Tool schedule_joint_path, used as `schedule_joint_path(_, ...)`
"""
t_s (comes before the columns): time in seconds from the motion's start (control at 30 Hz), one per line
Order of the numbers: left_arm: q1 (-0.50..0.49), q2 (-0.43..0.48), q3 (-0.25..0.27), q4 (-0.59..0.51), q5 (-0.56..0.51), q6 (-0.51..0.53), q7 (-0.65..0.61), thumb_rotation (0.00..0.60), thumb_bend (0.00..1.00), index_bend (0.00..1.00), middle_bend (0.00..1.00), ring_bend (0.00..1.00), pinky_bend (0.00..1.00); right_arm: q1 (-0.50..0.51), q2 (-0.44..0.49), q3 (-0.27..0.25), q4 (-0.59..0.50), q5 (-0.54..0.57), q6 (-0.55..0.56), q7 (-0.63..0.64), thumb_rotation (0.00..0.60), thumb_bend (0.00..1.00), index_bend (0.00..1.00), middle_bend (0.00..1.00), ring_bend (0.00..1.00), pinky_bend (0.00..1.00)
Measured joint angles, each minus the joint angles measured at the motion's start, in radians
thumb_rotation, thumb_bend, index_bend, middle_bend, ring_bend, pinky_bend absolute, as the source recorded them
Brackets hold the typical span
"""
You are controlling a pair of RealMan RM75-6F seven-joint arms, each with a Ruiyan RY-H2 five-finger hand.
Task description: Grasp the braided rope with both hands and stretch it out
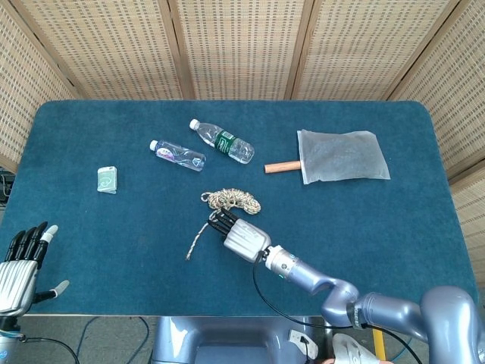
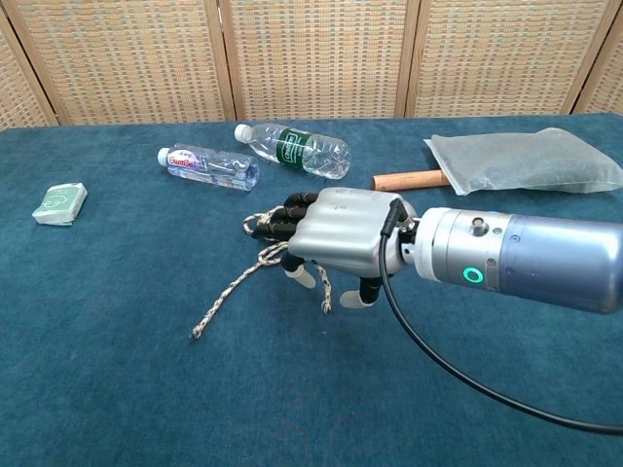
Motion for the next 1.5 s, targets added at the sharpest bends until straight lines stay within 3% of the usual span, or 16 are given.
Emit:
schedule_joint_path(1.07,-0.01,0.002,0.003,0.0,-0.013,-0.01,-0.003,0.6,0.0,0.0,0.0,0.0,0.0,0.065,-0.08,-0.072,0.122,0.128,0.042,0.009,0.6,0.32,0.53,0.0,0.0,0.0)
schedule_joint_path(1.5,-0.012,0.002,0.005,-0.001,-0.013,-0.011,-0.004,0.6,0.0,0.0,0.0,0.0,0.0,0.082,-0.103,-0.089,0.145,0.146,0.062,0.012,0.6,0.41,0.55,0.0,0.0,0.0)
